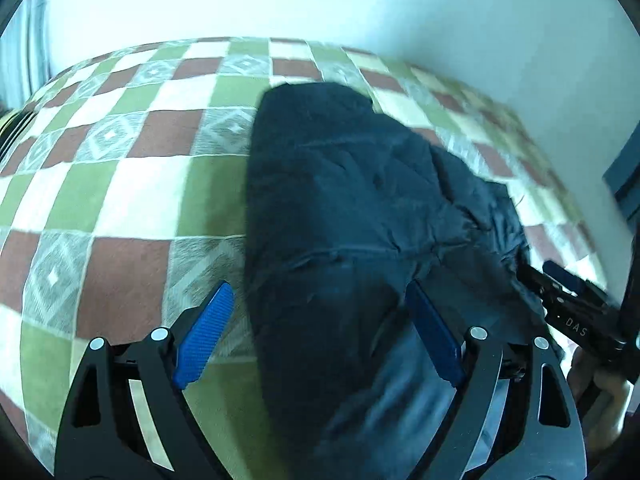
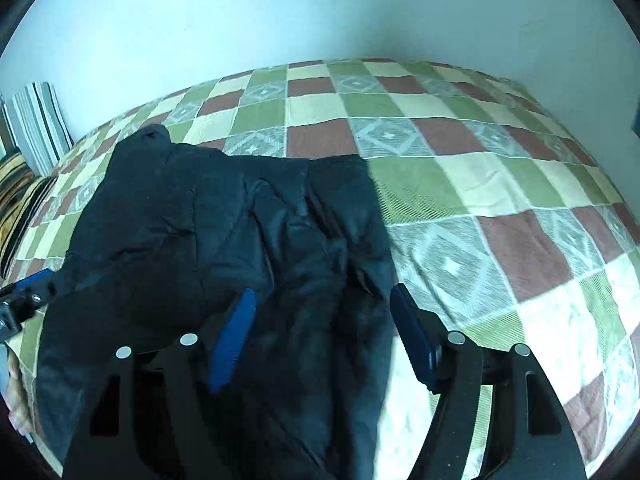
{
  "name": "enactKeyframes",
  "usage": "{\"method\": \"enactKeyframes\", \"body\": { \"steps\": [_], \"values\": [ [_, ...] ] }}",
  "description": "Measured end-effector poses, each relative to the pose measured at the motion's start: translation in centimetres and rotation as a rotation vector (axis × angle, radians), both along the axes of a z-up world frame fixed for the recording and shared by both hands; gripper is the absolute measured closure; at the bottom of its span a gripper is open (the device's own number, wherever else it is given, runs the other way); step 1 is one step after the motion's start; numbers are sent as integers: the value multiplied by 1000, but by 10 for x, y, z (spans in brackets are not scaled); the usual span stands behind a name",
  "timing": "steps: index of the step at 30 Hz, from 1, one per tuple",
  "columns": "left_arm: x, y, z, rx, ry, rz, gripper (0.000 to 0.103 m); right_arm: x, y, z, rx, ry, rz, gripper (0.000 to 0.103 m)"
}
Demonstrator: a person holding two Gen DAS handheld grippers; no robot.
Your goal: Fold large clothes
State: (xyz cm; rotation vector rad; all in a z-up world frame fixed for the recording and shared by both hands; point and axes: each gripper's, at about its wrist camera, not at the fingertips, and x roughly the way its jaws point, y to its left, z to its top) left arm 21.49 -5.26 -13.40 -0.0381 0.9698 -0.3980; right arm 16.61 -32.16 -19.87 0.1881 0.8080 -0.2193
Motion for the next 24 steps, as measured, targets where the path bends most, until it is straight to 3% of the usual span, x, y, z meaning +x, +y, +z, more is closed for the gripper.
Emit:
{"method": "enactKeyframes", "body": {
  "steps": [6, 12, 14, 16, 19, 24],
  "values": [
    [-36, 10, -9, -22, 22, -13, 13, -22, -13, -22, 165, 41, -3, 31],
    [-29, 7, -35, -76, 84, -13, 6, -12, -28, -62, 393, 71, -22, 24],
    [-28, 6, -38, -75, 84, -18, 6, -11, -26, -65, 406, 69, -10, 27],
    [-29, 4, -38, -70, 79, -18, 7, -9, -21, -65, 429, 66, 10, 45],
    [-29, 2, -37, -56, 65, -11, 7, -4, -13, -63, 417, 68, 13, 52],
    [-30, -1, -36, -27, 42, -19, 7, 4, -8, -60, 400, 67, 11, 55]
  ]
}}
